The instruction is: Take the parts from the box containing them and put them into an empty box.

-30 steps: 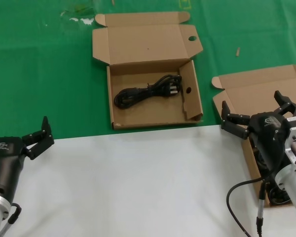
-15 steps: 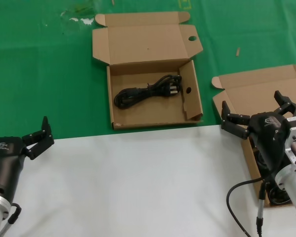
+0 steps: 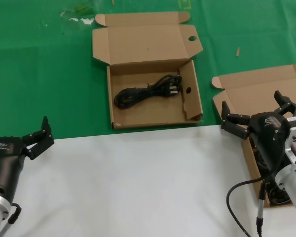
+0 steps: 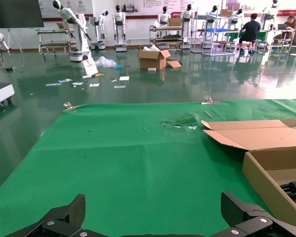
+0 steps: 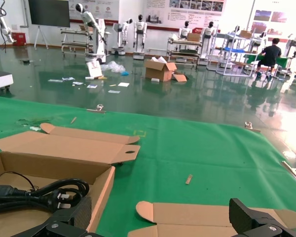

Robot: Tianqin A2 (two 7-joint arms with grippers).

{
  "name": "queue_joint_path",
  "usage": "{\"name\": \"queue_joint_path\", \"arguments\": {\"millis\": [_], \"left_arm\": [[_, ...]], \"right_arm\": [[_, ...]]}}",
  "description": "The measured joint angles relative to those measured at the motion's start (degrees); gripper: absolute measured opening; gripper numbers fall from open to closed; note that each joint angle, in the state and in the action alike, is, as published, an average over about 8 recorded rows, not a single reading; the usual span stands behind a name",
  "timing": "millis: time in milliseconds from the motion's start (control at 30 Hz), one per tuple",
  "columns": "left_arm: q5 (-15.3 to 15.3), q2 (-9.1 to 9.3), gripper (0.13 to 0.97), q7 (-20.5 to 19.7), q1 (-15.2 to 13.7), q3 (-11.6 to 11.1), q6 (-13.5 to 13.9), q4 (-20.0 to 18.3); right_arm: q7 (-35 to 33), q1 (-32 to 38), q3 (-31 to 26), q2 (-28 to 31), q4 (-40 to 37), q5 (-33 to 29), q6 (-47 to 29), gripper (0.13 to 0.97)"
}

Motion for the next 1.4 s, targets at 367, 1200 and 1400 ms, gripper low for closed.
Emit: {"name": "queue_joint_path", "arguments": {"millis": [367,1200,1400], "left_arm": [[0.0,0.00,0.966,0.0,0.0,0.0,0.0,0.0],[0.0,0.00,0.966,0.0,0.0,0.0,0.0,0.0],[0.0,0.00,0.966,0.0,0.0,0.0,0.0,0.0]], "right_arm": [[0.0,0.0,0.0,0.0,0.0,0.0,0.0,0.966],[0.0,0.0,0.0,0.0,0.0,0.0,0.0,0.966],[0.0,0.0,0.0,0.0,0.0,0.0,0.0,0.966]]}}
